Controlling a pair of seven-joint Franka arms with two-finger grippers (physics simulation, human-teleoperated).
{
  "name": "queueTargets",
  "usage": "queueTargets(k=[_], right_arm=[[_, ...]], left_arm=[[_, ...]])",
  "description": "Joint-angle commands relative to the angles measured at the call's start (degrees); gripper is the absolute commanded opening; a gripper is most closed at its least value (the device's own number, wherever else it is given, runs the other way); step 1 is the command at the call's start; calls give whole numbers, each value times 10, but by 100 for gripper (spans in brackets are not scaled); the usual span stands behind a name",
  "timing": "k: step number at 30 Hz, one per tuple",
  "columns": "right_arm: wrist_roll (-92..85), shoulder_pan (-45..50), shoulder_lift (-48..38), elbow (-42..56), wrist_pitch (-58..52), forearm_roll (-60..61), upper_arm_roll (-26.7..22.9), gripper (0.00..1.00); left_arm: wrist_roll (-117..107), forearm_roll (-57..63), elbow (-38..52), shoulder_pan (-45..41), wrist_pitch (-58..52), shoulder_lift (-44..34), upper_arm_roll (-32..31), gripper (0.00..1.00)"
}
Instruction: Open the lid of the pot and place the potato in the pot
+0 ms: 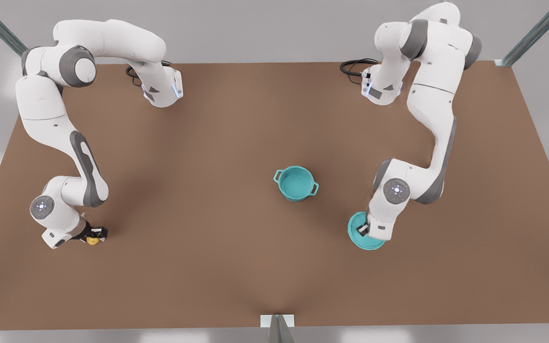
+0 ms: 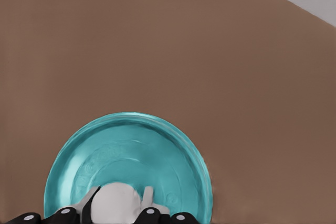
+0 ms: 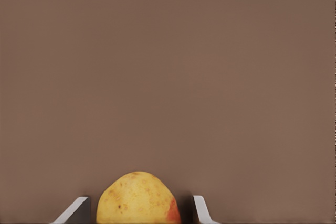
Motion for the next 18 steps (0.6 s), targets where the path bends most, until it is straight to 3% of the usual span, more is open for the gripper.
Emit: queueTargets(k=[1,5,7,11,13,14,15,18], right_arm=[[-2,-1,-1,0,-3,0,0,74],[0,-1,-2,0,-5,0,1,67],[2,-1,-3,0,-5,0,1,61],[3,-1,-6,0,-6,0,1,52],[3,-1,-6,0,-6,0,1,51],[2,-1,-7,0,-14,0,1,51],[2,-1,-7,0,-18,0,3,51],[3,-1,-14,0,-25,1,6,51]], left_arm=[[289,-16,27,43,-4,34,-1,32],[295,-15,54,61,36,72,-1,32],[296,-12,55,60,36,75,-1,100],[372,-11,59,68,-25,56,-2,100],[579,-85,114,99,-353,-85,-3,100],[591,-161,119,136,-439,-159,0,100],[591,-187,10,156,-375,-261,3,100],[575,-169,16,158,-372,-270,-1,100]])
